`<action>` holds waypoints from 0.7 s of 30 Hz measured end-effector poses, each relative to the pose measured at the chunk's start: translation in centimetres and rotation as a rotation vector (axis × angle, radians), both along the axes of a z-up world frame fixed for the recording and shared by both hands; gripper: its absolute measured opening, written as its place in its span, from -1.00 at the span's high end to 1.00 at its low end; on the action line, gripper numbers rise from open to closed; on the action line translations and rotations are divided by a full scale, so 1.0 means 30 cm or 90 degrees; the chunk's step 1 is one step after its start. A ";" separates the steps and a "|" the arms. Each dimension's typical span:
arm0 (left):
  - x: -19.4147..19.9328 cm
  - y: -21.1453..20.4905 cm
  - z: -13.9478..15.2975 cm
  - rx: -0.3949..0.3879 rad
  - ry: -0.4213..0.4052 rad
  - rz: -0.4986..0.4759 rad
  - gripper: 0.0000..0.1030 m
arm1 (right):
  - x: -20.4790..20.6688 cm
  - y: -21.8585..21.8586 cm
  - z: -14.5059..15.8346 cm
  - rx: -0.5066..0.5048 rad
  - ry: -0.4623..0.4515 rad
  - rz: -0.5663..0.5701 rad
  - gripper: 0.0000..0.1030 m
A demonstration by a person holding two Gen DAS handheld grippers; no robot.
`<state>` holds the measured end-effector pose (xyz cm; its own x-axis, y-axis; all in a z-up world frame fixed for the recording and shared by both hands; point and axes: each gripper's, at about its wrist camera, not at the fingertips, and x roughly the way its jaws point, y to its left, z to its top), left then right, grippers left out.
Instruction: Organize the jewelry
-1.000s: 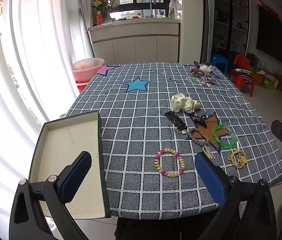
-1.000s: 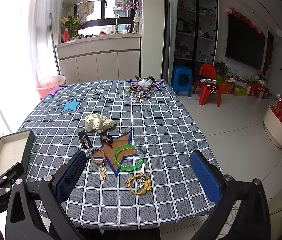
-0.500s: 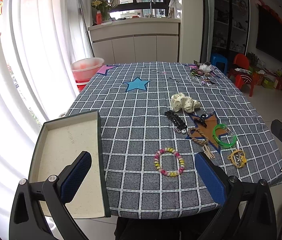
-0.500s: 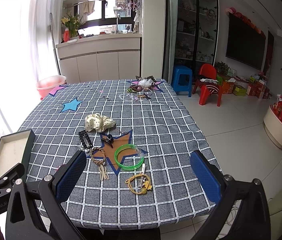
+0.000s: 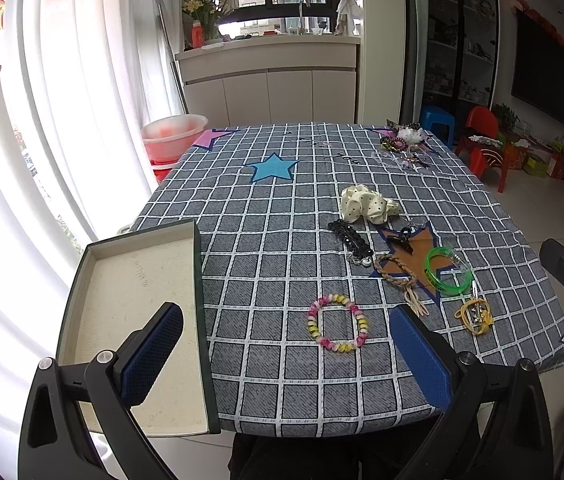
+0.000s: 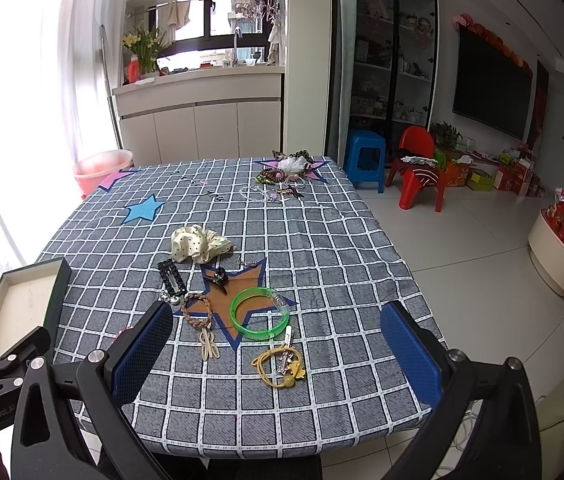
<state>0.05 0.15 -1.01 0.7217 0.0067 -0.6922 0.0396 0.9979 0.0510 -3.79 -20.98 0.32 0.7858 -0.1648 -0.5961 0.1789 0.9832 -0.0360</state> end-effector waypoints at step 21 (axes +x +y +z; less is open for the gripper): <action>0.112 0.013 -0.120 -0.017 0.074 -0.021 -1.00 | 0.051 -0.081 -0.080 0.008 0.053 -0.009 -1.00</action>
